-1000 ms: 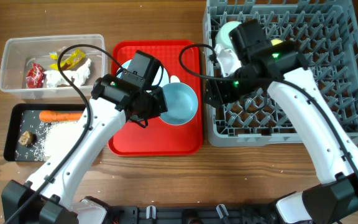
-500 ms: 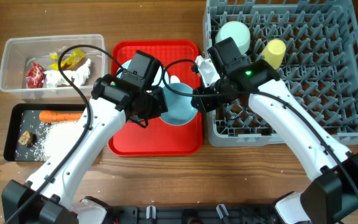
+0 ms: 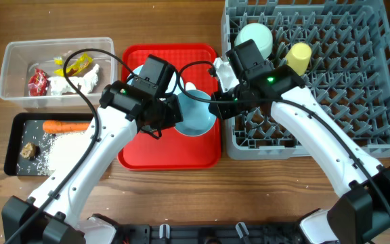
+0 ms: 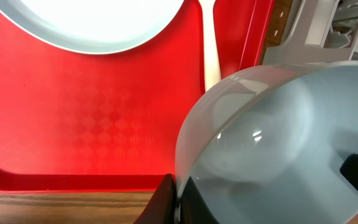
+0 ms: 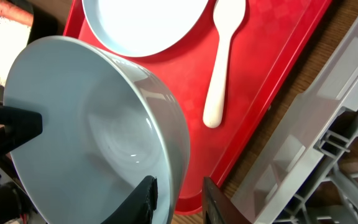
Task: Sort waste into correct bins and load items into the dishwasher rack
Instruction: 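Grasp the light-blue bowl with the right gripper, then open the left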
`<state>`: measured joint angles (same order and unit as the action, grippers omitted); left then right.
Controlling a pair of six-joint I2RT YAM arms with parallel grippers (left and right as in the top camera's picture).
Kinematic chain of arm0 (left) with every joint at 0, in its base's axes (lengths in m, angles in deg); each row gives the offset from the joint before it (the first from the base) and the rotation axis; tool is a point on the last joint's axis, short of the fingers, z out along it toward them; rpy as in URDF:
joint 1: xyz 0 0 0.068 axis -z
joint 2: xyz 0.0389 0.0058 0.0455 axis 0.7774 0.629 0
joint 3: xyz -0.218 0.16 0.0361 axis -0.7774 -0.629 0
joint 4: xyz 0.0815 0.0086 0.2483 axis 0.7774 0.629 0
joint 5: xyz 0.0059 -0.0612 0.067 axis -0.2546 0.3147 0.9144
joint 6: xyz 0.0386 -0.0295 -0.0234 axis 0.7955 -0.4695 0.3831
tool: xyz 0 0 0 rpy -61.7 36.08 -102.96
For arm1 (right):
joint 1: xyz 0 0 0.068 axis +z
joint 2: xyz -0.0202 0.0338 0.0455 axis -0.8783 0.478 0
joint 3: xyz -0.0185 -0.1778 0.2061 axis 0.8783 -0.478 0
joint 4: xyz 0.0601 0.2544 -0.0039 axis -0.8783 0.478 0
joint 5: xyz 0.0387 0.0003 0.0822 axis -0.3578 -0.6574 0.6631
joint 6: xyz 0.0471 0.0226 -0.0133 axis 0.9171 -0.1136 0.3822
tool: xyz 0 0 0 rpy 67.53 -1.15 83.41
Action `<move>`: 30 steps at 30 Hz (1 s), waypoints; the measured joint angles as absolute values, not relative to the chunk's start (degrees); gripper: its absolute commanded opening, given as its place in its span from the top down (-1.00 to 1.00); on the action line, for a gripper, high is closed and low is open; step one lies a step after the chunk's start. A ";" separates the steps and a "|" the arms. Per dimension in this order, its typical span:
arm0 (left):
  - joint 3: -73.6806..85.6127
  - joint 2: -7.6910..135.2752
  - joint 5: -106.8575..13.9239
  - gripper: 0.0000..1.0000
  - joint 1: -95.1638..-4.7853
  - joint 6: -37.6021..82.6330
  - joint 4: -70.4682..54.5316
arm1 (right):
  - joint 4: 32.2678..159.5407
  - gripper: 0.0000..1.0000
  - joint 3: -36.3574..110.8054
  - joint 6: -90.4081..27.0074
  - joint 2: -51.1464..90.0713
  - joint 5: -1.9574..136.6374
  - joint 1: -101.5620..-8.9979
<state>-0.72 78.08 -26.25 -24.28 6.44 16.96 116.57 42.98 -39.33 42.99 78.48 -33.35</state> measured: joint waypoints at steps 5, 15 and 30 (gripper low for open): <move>-0.72 77.99 -26.25 0.92 -24.28 6.44 16.72 | 116.57 0.32 42.98 -38.72 42.99 78.50 -33.35; -0.72 77.53 -26.45 0.92 -24.28 6.44 16.54 | 116.15 0.62 42.98 -37.82 42.99 78.52 -33.35; -0.72 77.44 -27.74 0.92 -24.35 6.46 15.69 | 115.32 0.91 42.96 -36.40 43.21 77.54 -33.35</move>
<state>-0.72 77.44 -27.74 -24.35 6.46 15.69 115.32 42.96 -36.40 43.21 77.54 -33.35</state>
